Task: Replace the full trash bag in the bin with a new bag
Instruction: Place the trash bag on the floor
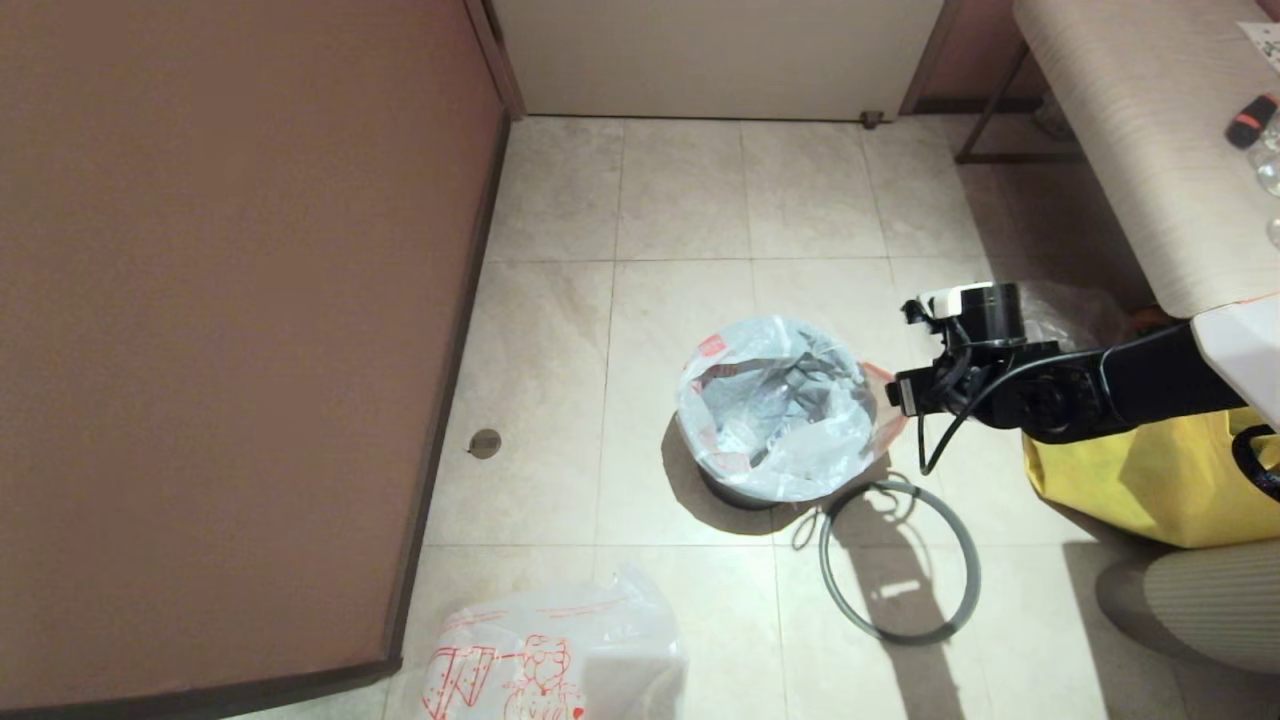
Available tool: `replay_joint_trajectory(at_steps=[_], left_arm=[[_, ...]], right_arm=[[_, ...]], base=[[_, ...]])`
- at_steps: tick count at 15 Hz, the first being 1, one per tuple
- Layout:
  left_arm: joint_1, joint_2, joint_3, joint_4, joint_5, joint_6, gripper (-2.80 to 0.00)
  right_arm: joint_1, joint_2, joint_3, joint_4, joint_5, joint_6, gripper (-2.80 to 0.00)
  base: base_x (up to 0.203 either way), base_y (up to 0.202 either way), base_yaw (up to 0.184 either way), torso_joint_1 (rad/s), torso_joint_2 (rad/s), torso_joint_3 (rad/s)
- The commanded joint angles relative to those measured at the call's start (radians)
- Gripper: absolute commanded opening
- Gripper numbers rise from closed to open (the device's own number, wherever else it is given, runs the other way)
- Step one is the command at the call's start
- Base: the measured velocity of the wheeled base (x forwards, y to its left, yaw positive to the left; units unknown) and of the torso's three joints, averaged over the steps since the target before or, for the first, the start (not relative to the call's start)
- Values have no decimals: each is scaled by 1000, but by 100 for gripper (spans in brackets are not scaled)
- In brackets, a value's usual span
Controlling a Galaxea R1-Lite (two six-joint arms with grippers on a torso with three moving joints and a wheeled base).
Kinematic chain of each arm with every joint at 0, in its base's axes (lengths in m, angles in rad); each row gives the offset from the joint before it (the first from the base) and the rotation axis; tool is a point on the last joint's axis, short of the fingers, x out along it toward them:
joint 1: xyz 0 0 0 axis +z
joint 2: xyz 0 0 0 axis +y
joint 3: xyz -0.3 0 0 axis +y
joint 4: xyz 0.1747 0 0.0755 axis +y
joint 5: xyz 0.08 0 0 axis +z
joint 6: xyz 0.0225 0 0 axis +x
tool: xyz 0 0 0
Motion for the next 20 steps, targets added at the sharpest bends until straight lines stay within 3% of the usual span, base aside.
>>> replay_joint_trajectory(at_steps=[1,20], left_arm=[[0,1,0,0,0,0,-280],[0,1,0,0,0,0,-280]], right_arm=[[-16,18,-19,0,-2,1,0],[-24,-5,32,4,2,3,0]], base=[[0,0,0,0,0,0],[0,0,0,0,0,0]])
